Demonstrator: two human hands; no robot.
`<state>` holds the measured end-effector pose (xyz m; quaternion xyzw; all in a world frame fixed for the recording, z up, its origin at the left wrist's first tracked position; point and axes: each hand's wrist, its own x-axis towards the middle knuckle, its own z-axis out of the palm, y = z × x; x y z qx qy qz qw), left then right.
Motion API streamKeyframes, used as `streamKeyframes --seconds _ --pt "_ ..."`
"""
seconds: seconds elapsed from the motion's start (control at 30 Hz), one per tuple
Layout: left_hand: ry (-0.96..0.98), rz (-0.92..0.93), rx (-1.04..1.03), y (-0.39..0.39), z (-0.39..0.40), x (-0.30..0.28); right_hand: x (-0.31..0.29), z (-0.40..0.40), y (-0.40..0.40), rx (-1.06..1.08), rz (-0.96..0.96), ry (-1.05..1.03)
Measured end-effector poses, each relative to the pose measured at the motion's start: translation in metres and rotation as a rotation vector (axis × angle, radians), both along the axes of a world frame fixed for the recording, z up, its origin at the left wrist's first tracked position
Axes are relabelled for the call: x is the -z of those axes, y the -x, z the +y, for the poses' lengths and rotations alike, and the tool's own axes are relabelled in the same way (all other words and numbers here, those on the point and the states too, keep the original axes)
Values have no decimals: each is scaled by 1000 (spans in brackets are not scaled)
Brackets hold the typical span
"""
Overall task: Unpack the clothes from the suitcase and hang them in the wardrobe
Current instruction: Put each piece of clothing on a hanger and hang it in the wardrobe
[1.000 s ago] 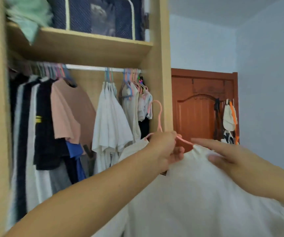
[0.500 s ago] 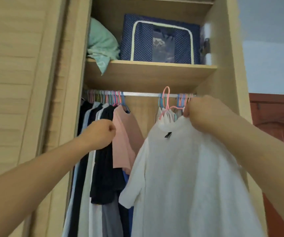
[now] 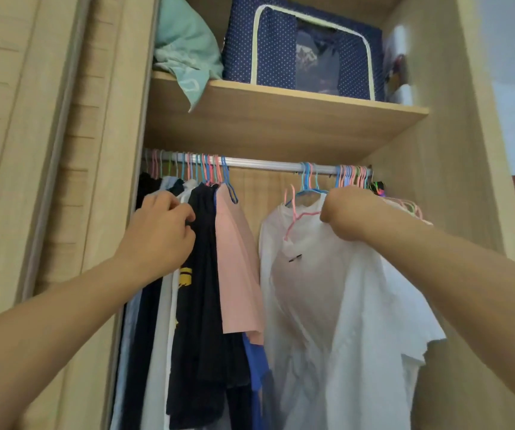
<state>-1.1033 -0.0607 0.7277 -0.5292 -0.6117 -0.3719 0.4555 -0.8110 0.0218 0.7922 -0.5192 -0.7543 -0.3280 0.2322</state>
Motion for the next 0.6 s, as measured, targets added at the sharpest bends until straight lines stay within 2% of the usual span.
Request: streamKeyframes --seconds 0.13,0.23,0.37,0.6 --pt "19 119 -171 27 16 -2 -20 47 16 -26 103 -128" --pt "-9 161 -258 42 27 -12 -59 70 33 -65 194 -254" --pt "-85 261 -383 46 45 -15 -88 106 67 -83 279 -157" --pt "-93 242 -454 42 64 -12 -79 172 84 -3 259 2"
